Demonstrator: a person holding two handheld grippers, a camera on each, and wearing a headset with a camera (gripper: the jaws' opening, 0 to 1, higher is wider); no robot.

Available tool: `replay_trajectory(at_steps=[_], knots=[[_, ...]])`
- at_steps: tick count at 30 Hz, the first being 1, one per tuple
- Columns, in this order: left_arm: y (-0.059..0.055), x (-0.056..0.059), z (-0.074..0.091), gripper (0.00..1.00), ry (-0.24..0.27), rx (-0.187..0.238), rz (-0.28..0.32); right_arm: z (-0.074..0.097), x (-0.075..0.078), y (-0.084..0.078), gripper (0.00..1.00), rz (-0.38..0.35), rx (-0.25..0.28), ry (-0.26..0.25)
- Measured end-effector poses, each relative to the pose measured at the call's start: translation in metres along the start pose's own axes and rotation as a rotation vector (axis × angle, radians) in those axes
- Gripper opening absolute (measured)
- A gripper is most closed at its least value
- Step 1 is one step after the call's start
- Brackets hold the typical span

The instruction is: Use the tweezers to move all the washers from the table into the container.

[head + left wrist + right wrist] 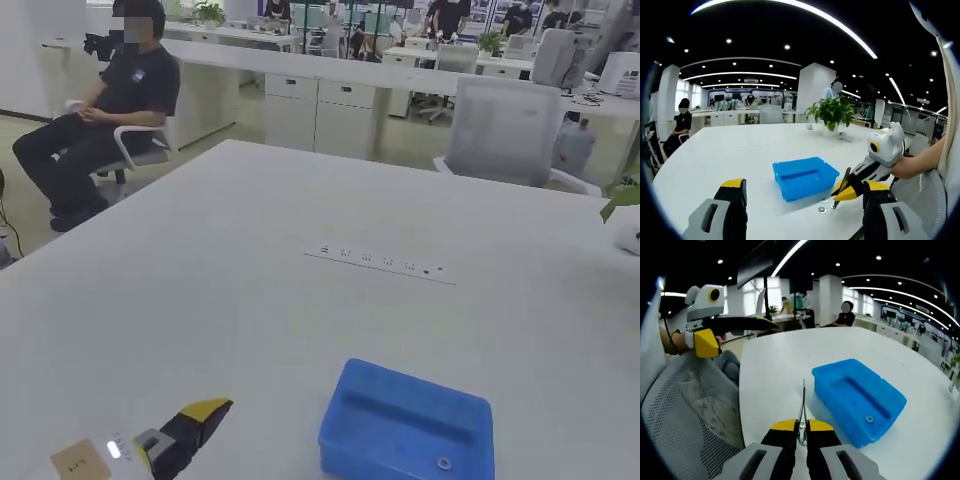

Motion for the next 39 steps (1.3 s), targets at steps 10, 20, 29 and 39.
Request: replay_trajectory(at_steps=[10, 20, 29, 39], knots=[[0.008, 0.008, -0.001, 0.99, -0.033, 0.064, -0.013, 0.017, 0.02, -0.002, 0.03, -0.173, 0.089, -0.04], [0.009, 0.005, 0.001, 0.99, -0.012, 0.078, 0.02, 0.036, 0.04, -0.002, 0.03, -0.228, 0.157, -0.132], [0.004, 0.004, -0.002, 0.99, 0.004, 0.025, -0.028, 0.037, 0.035, 0.004, 0.03, -0.274, 0.208, -0.02], [0.003, 0.013, -0.004, 0.99, -0.03, 0.008, -0.092, 0.042, 0.031, 0.011, 0.04, -0.296, 0.26, 0.031]])
Point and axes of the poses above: the centre of the closed fingertips' face, and the gripper's own axes: z roughly backward along the fingers, x roughly to its right, y roughly out of its top, the point moved 7 cm from there along z, roughly backward along the fingers, and after that the axes turned 4 degrees about -x, right-handed, at the moved point
